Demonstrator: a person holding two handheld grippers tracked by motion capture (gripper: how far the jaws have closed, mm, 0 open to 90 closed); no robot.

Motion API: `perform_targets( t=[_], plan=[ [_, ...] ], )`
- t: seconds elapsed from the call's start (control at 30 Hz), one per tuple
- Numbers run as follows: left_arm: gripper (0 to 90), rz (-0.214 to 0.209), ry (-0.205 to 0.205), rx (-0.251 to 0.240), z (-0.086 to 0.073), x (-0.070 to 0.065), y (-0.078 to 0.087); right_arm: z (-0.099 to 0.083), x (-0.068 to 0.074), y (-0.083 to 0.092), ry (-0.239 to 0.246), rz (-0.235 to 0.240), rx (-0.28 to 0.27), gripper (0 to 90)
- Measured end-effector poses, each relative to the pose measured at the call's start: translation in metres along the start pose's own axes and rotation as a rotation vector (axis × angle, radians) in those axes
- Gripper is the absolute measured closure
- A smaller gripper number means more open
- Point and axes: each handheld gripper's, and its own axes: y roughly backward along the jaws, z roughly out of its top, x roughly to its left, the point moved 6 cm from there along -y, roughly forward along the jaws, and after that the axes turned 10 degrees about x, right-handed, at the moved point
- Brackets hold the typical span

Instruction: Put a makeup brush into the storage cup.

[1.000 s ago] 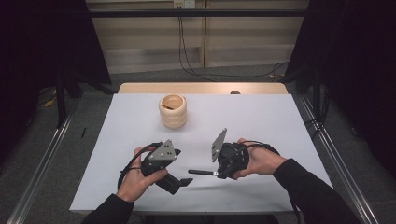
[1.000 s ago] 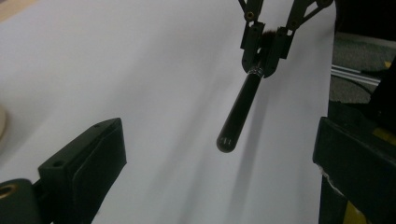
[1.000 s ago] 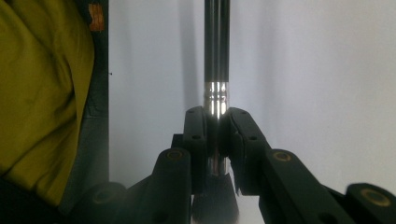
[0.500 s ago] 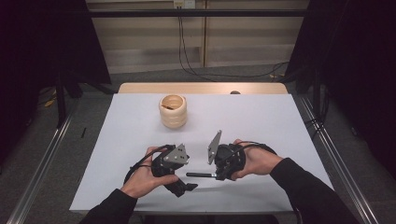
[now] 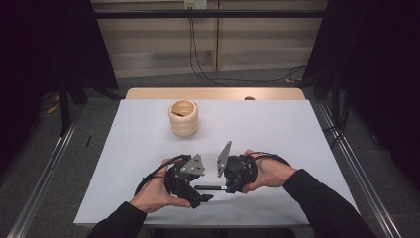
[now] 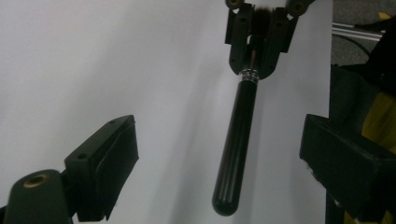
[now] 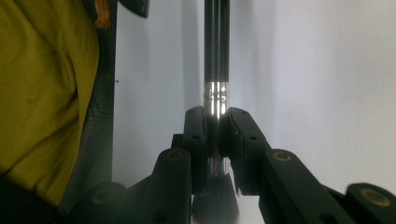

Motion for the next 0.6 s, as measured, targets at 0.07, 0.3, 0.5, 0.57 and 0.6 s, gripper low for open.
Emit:
perform_targets(
  t=[0.07,0.3,0.5,0.57,0.6],
  plan=[
    [23.5,0.002,-0.015,0.020,0.0001,-0.0007,0.0001,0.0001,0.0008,0.0002,-0.012,0.002,0.001,78.0],
    [45.9,-0.036,-0.002,0.075,-0.0024,-0.0009,-0.0016,0.0009,0.0014,-0.0003,-0.003,-0.005,-0.011,78.0],
    [58.3,-0.032,-0.005,0.097,-0.0021,-0.0013,-0.0037,0.0017,0.0024,-0.0007,-0.005,-0.007,-0.012,78.0],
    [64.9,-0.030,-0.005,0.101,-0.0020,-0.0013,-0.0046,0.0029,0.0005,-0.0022,0.009,-0.019,-0.024,78.0],
    [66.6,-0.031,-0.011,0.103,-0.0018,-0.0013,-0.0047,0.0021,0.0023,-0.0017,-0.006,-0.006,-0.013,78.0]
  ],
)
